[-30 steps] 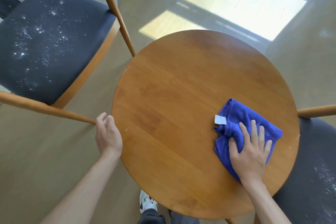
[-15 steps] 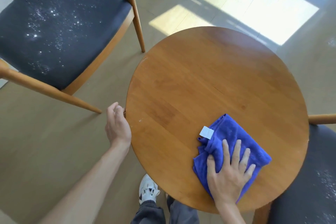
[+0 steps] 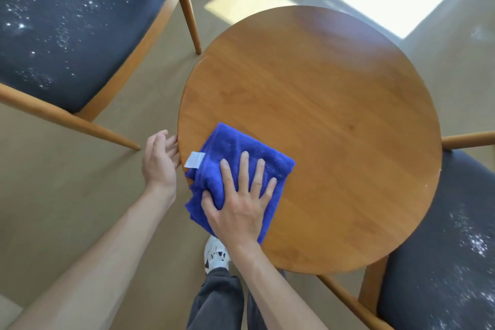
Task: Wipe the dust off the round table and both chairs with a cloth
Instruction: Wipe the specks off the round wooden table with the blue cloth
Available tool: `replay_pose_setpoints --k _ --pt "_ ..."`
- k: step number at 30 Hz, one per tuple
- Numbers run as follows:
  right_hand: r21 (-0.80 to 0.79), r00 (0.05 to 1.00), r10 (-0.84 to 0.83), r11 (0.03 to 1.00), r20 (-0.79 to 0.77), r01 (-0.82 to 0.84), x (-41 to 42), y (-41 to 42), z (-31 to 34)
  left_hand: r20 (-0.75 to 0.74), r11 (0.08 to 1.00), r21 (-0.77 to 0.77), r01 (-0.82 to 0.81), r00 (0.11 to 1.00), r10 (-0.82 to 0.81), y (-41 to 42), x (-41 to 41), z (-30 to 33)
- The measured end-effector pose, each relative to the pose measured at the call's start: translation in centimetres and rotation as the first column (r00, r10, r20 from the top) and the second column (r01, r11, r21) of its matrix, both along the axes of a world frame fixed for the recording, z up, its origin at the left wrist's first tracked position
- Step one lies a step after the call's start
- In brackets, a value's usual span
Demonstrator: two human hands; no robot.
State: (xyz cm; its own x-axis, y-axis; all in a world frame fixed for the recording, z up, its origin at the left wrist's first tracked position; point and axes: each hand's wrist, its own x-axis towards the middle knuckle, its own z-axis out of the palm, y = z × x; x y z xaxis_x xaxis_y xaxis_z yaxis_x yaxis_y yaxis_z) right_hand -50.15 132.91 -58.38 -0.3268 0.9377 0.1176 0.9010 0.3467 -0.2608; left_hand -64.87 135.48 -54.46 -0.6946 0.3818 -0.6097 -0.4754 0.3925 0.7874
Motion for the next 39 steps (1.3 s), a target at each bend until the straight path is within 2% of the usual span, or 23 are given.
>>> replay_pose_setpoints --k 4,9,15,19,21,24,27,35,39 --pt "-0.042 0.99 0.098 0.994 -0.099 -0.103 -3.6 1.0 0.0 -0.021 0.998 -0.034 0.046 0.999 -0.047 -0.8 -0.8 -0.5" --pt "-0.099 0.98 0.168 0.979 -0.108 -0.179 -3.6 1.7 0.1 -0.04 0.994 -0.059 0.096 0.994 -0.099 -1.1 -0.7 -1.2" --pt "-0.119 0.977 0.121 0.983 -0.176 -0.143 0.0 0.2 0.8 -0.08 0.997 -0.055 0.045 0.996 -0.049 -1.2 3.1 -1.7" --pt "-0.096 0.978 0.126 0.985 -0.163 -0.143 5.0 -1.0 0.7 -0.13 0.99 -0.138 0.019 0.991 -0.037 -1.4 5.3 -2.5" --pt "-0.081 0.979 0.133 0.986 -0.152 -0.147 7.8 -1.1 0.8 -0.212 0.978 -0.207 0.009 0.976 -0.054 -1.3 5.9 -2.8" --pt "-0.052 0.984 0.113 0.991 -0.139 -0.121 12.1 -0.6 1.0 -0.42 0.904 -0.428 0.013 0.882 -0.212 -1.6 7.4 -2.1" --pt "-0.015 0.994 0.075 0.997 -0.077 -0.077 16.8 0.3 1.1 -0.517 0.865 -0.488 0.113 0.762 -0.391 -1.7 9.8 -0.9" --pt "0.095 0.998 -0.011 0.995 0.064 0.005 25.9 3.7 0.5 -0.578 0.746 -0.563 0.355 0.476 -0.663 -0.1 14.3 1.0" --pt "0.085 0.991 -0.095 0.993 0.091 0.088 28.8 5.4 0.5 -0.579 0.7 -0.557 0.447 0.395 -0.713 0.6 16.3 1.1"
